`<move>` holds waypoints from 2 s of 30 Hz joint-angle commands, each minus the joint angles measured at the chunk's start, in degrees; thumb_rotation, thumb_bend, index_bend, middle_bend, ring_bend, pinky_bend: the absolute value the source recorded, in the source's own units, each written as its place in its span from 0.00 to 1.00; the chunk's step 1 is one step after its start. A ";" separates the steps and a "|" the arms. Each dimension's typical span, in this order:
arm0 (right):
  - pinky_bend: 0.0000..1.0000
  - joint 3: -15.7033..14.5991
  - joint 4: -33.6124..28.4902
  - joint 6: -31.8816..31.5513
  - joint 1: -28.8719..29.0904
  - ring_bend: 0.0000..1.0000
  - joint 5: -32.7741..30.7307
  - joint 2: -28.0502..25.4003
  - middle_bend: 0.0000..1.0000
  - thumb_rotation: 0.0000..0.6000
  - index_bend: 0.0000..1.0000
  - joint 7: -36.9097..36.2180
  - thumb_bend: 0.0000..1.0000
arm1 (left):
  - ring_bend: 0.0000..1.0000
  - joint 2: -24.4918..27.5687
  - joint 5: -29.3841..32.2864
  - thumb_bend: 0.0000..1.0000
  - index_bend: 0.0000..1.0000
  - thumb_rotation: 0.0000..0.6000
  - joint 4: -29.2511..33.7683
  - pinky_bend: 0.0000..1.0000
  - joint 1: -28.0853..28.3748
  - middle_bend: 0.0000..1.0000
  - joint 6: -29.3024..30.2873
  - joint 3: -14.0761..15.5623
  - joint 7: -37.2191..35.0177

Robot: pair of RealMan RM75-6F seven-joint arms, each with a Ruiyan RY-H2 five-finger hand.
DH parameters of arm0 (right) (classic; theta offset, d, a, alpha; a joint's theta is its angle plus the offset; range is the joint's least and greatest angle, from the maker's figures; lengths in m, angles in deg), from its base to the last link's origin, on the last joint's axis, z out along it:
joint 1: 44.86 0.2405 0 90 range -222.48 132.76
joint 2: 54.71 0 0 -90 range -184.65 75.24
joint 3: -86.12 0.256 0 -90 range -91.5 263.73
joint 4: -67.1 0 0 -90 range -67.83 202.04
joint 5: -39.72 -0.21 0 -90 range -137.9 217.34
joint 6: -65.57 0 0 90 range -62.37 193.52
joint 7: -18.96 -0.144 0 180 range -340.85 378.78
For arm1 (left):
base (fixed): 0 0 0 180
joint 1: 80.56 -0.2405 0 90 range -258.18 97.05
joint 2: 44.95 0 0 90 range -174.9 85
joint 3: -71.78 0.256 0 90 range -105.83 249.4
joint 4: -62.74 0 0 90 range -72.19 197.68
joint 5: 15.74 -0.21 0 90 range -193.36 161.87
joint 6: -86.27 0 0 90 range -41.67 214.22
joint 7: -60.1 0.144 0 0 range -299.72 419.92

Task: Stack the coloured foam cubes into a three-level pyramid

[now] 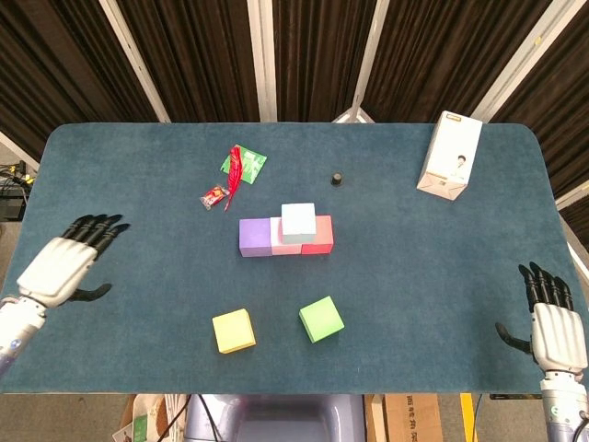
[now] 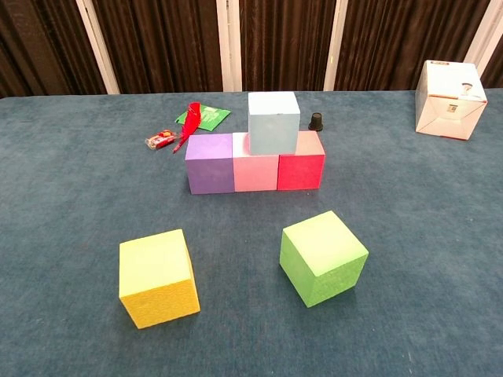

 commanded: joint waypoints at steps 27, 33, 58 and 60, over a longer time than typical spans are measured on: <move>0.00 8.43 4.98 0.60 -3.80 0.00 -2.45 5.58 0.02 1.00 0.00 4.25 0.25 | 0.00 -11.93 -24.05 0.31 0.06 1.00 -9.95 0.00 20.13 0.00 -9.40 9.97 -15.00; 0.00 9.31 5.09 1.66 -4.10 0.00 -2.83 5.77 0.02 1.00 0.00 4.18 0.25 | 0.00 -14.26 -24.72 0.31 0.06 1.00 -10.58 0.00 21.74 0.02 -8.59 11.16 -15.60; 0.00 12.71 2.40 4.63 -5.48 0.00 -5.80 4.93 0.02 1.00 0.00 3.82 0.25 | 0.00 -25.34 -22.05 0.31 0.09 1.00 -16.80 0.00 26.55 0.05 -10.45 14.70 -13.82; 0.00 12.71 2.78 4.91 -5.53 0.00 -5.64 4.97 0.02 1.00 0.00 3.58 0.25 | 0.00 -25.88 -21.77 0.31 0.09 1.00 -17.26 0.00 26.74 0.06 -10.38 14.90 -13.81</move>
